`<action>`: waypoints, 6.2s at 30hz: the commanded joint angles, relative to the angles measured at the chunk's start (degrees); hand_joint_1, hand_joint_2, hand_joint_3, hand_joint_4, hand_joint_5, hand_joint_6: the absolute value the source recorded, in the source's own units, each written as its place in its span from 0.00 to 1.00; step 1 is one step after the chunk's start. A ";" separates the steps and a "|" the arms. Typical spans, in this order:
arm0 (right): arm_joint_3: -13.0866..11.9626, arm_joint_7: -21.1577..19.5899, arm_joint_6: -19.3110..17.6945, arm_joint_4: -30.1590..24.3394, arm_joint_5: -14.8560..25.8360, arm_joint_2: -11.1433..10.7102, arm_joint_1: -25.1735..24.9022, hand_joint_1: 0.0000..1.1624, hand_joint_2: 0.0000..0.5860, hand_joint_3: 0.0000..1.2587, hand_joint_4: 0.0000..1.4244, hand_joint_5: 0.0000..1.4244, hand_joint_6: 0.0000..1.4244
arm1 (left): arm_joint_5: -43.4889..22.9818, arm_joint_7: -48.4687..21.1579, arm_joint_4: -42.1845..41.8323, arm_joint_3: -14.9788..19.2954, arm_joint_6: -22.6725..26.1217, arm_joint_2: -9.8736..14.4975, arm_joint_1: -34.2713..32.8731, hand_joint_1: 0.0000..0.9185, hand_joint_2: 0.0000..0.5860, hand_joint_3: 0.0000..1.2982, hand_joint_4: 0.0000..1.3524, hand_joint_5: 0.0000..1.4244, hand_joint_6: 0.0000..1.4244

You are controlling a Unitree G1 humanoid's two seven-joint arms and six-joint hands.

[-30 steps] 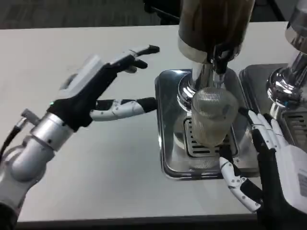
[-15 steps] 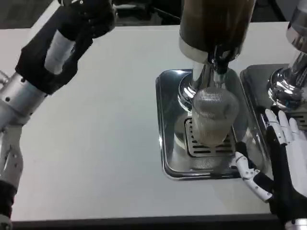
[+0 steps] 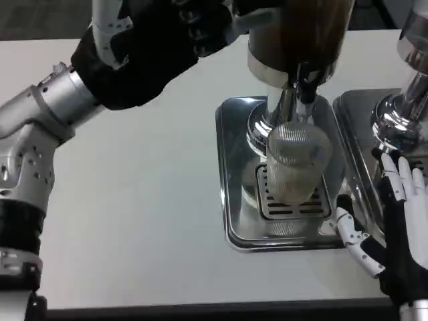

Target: Grasp the cup under the faucet to collect the drink, then remove the cup.

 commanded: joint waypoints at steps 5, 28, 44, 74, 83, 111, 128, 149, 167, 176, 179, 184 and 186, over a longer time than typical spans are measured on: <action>0.35 -2.64 -0.72 0.83 0.69 1.42 -0.39 0.24 0.77 0.06 0.00 0.00 0.00 | 6.17 -3.57 9.86 -0.39 1.71 -3.37 -7.40 0.00 0.06 0.08 0.00 0.05 0.02; 2.11 -4.75 -1.68 0.46 1.06 2.16 0.40 0.23 0.77 0.07 0.00 0.00 0.00 | 17.33 1.28 23.16 1.39 -9.83 -10.58 -10.17 0.00 0.06 0.08 0.00 0.04 0.02; 2.18 -4.99 -2.02 0.31 1.61 2.44 1.53 0.24 0.76 0.07 0.00 0.00 0.00 | 21.61 3.03 30.24 1.77 -13.05 -13.37 -12.44 0.00 0.04 0.08 0.00 0.06 0.02; 2.23 -5.38 -2.41 -1.18 1.67 3.24 3.71 0.26 0.77 0.07 0.01 0.00 0.00 | 38.94 11.99 32.27 -8.74 -35.94 -11.10 -11.42 0.00 0.03 0.09 0.01 0.06 0.01; 2.00 -5.15 -2.29 -2.03 1.69 3.10 4.02 0.26 0.77 0.07 0.01 0.00 0.00 | 42.48 16.68 32.72 -12.53 -41.52 -10.16 -10.74 0.00 0.04 0.08 0.00 0.03 0.00; -1.06 -3.04 -6.56 -1.24 10.31 2.36 2.80 0.27 0.76 0.07 0.01 0.00 0.02 | 52.15 29.61 33.10 -21.25 -50.75 -7.67 -10.42 0.00 0.04 0.07 0.00 0.02 0.01; -5.30 5.62 -19.48 8.07 29.40 0.33 -1.48 0.47 0.44 0.01 0.00 0.00 0.03 | 51.54 31.00 33.55 -21.77 -50.89 -7.29 -10.48 0.00 0.04 0.07 0.00 0.01 0.01; -9.61 19.08 -27.39 21.44 40.83 -2.01 -10.45 0.51 0.38 0.00 0.00 0.00 0.00 | 51.10 31.06 33.55 -21.21 -50.66 -6.97 -10.13 0.00 0.05 0.08 0.00 0.02 0.02; -10.92 21.47 -28.59 25.46 42.49 -1.77 -13.98 0.51 0.40 0.00 0.00 0.00 0.00 | 50.68 30.54 33.15 -20.63 -50.90 -6.65 -9.97 0.00 0.05 0.08 0.00 0.02 0.03; -10.91 22.36 -28.70 27.08 43.10 -1.63 -15.77 0.50 0.40 0.00 0.00 0.00 0.00 | 50.22 29.90 32.96 -20.07 -50.76 -6.56 -9.82 0.00 0.05 0.08 0.00 0.02 0.03; -10.94 22.62 -28.64 27.34 43.33 -1.62 -16.12 0.50 0.40 0.00 0.00 0.00 0.00 | 49.99 29.60 32.86 -19.74 -50.68 -6.59 -9.72 0.00 0.05 0.08 0.00 0.02 0.03; -11.08 23.21 -28.38 27.64 43.69 -1.70 -16.79 0.49 0.41 0.00 0.00 0.00 0.00 | 49.34 28.83 32.70 -19.06 -50.33 -6.68 -9.48 0.00 0.05 0.09 0.00 0.02 0.03; -11.15 23.60 -28.26 28.16 43.98 -1.74 -17.41 0.49 0.41 0.00 0.00 0.00 0.00 | 48.70 28.37 32.68 -18.75 -50.06 -6.75 -9.37 0.00 0.05 0.09 0.00 0.02 0.03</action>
